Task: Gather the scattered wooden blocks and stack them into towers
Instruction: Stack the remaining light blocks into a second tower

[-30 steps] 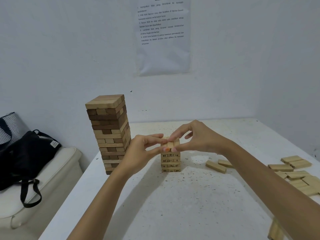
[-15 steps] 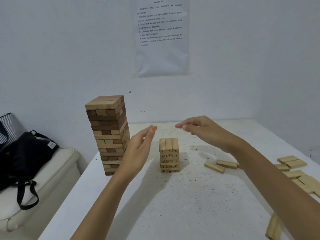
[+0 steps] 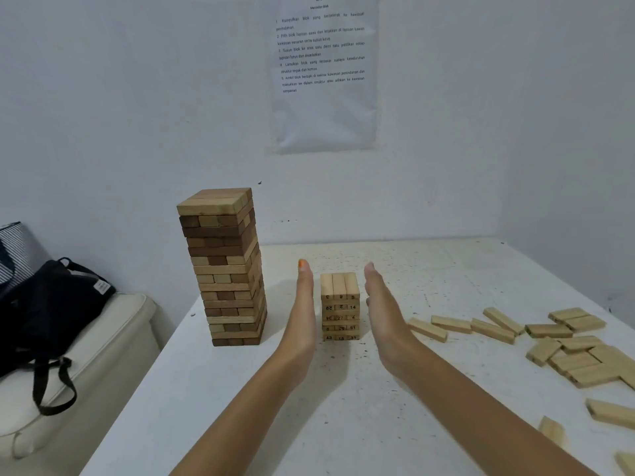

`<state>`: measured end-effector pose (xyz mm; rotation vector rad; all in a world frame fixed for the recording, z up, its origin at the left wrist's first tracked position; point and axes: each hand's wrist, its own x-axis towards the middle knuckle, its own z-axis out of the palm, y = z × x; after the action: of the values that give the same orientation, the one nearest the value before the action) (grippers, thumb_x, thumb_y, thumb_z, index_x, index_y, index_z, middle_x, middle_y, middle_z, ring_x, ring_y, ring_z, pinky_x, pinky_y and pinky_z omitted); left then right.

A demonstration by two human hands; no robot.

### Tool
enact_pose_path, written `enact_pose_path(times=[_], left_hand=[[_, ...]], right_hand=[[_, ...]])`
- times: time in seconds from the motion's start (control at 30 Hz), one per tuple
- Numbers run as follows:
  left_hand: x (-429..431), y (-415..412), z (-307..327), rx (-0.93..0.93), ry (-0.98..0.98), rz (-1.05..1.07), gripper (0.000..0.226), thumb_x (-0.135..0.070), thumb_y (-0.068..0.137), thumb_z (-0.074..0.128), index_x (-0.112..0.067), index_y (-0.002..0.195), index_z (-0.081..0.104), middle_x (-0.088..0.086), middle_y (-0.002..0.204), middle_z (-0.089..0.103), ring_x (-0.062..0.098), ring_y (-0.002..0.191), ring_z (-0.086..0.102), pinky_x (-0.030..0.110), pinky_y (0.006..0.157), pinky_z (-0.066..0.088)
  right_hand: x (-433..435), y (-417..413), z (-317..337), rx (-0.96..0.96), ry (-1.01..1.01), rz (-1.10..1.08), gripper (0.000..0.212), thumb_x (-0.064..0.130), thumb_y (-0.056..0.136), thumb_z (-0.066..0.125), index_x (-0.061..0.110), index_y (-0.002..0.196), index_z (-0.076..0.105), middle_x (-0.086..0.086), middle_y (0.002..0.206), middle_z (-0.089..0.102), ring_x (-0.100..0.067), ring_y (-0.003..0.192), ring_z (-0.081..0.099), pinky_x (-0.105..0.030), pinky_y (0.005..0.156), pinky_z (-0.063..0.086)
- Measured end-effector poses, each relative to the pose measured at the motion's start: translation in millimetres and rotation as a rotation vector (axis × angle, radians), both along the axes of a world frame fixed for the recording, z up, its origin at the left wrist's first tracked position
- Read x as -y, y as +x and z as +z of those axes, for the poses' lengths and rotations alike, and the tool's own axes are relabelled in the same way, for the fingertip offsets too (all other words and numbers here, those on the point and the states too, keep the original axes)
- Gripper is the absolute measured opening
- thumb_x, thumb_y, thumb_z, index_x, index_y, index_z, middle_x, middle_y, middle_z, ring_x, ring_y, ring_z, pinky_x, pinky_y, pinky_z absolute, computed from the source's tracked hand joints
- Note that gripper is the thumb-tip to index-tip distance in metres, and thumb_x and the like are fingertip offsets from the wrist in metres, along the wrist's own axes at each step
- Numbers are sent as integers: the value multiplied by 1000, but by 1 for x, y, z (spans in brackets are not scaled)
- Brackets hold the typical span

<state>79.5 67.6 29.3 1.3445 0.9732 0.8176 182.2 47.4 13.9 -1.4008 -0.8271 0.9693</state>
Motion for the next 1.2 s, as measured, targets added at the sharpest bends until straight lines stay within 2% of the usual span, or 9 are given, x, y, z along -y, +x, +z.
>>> enact_pose_path(times=[0.07, 0.13, 0.2, 0.37, 0.57, 0.67, 0.77, 1.0, 1.2], left_hand=[[6, 1, 5, 28, 6, -26, 57, -61, 94, 6, -42, 143, 26, -24, 143, 31, 0, 134, 25, 35, 115, 9], [12, 5, 9, 37, 32, -20, 38, -55, 97, 6, -53, 112, 42, -28, 106, 42, -6, 103, 38, 29, 107, 17], [17, 9, 13, 31, 53, 1, 36, -52, 99, 8, -50, 85, 41, -29, 82, 38, -11, 73, 40, 23, 94, 21], [21, 11, 15, 46, 44, 8, 27, -52, 99, 9, -50, 89, 34, -30, 77, 36, -20, 57, 39, 18, 87, 21], [19, 11, 13, 64, 40, -26, 24, -53, 98, 9, -51, 93, 32, -30, 82, 37, -18, 67, 39, 16, 88, 21], [18, 11, 12, 64, 34, -31, 26, -56, 97, 9, -50, 112, 29, -26, 87, 42, -16, 77, 43, 18, 91, 21], [14, 11, 9, 74, 6, -55, 55, -57, 96, 10, -35, 142, 31, -18, 102, 45, -9, 86, 42, 20, 92, 21], [12, 11, 7, 50, -6, -81, 63, -58, 96, 10, -27, 148, 26, -10, 134, 42, -4, 104, 36, 21, 93, 20], [14, 10, 8, 55, 0, -63, 61, -57, 96, 11, -27, 147, 28, -17, 108, 41, -6, 97, 40, 20, 92, 22]], right_hand=[[1, 0, -2, -27, -6, 37, 58, 52, 102, 18, 30, 155, 13, 12, 159, 16, -9, 145, 19, -34, 115, 13], [1, 0, -5, -33, -20, 70, 57, 54, 101, 15, 30, 153, 17, 14, 151, 26, -6, 139, 26, -29, 110, 17], [-1, -2, -8, -24, -25, 99, 61, 59, 99, 14, 32, 153, 21, 12, 153, 30, -6, 138, 28, -28, 105, 18], [-7, -3, -12, -30, -23, 118, 64, 64, 97, 15, 34, 153, 21, 7, 156, 31, -11, 142, 29, -31, 105, 22], [-3, -1, -7, -30, -26, 133, 59, 57, 101, 15, 28, 149, 33, 3, 145, 45, -4, 115, 42, -25, 96, 24], [-4, -2, -7, -51, -17, 115, 60, 58, 100, 17, 30, 152, 25, 4, 154, 33, -10, 139, 30, -31, 110, 20], [-3, -3, -6, -66, -16, 107, 60, 58, 100, 17, 32, 154, 19, 5, 158, 26, -11, 144, 22, -34, 115, 15], [-3, -3, -7, -63, -1, 105, 59, 57, 100, 18, 34, 154, 12, 9, 160, 17, -9, 146, 16, -33, 114, 14], [-4, -3, -9, -64, -10, 114, 61, 61, 99, 17, 34, 154, 14, 8, 159, 22, -10, 144, 22, -35, 115, 15]])
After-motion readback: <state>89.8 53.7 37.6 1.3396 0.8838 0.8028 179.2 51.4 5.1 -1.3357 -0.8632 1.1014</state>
